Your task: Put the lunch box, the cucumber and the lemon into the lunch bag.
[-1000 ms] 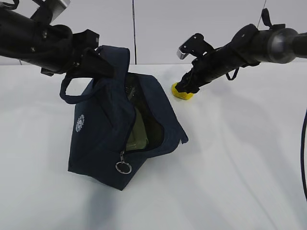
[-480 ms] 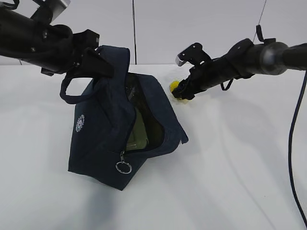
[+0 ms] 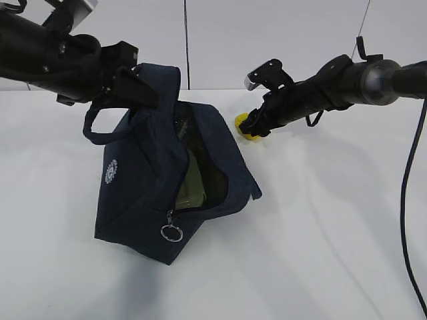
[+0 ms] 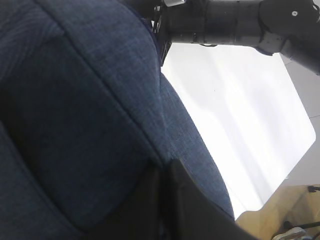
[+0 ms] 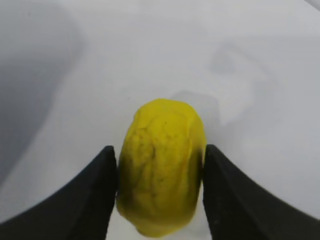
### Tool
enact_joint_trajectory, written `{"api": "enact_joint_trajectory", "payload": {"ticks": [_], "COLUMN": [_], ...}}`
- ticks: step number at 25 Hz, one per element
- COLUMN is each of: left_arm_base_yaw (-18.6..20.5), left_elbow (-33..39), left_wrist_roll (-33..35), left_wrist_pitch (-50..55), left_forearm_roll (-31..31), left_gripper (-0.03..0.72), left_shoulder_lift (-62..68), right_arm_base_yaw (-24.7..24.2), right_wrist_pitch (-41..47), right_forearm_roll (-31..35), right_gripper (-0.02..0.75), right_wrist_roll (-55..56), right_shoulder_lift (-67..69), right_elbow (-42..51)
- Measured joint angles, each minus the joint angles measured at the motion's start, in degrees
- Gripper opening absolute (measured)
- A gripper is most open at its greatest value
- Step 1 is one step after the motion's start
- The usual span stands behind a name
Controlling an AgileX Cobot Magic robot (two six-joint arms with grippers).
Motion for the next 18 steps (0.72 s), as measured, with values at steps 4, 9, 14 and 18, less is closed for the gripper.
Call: {"api": "enact_joint_trajectory", "payload": {"ticks": [4, 9, 14, 18], "left_arm_base_yaw": [0.0, 0.0, 0.0, 0.0], "left_elbow": [0.0, 0.0, 0.0, 0.0], "left_wrist_roll": [0.0, 0.0, 0.0, 0.0], "left_wrist_pitch": [0.0, 0.0, 0.0, 0.0], "left_forearm_roll": [0.0, 0.0, 0.0, 0.0], "left_gripper": [-0.008, -0.008, -0.008, -0.008], "left_shoulder_lift": [0.0, 0.0, 0.0, 0.0], "right_arm_base_yaw": [0.0, 0.0, 0.0, 0.0], "right_wrist_pitch": [0.0, -0.1, -0.1, -0.1], "right_forearm_roll": [0.1, 0.2, 0.2, 0.2], "right_gripper": [0.375, 0.361, 0.358, 0.347], "right_wrist_roll": [0.0, 0.0, 0.0, 0.0], "right_shoulder_lift": [0.0, 0.0, 0.0, 0.0], "right_elbow": [0.0, 0.0, 0.0, 0.0]}}
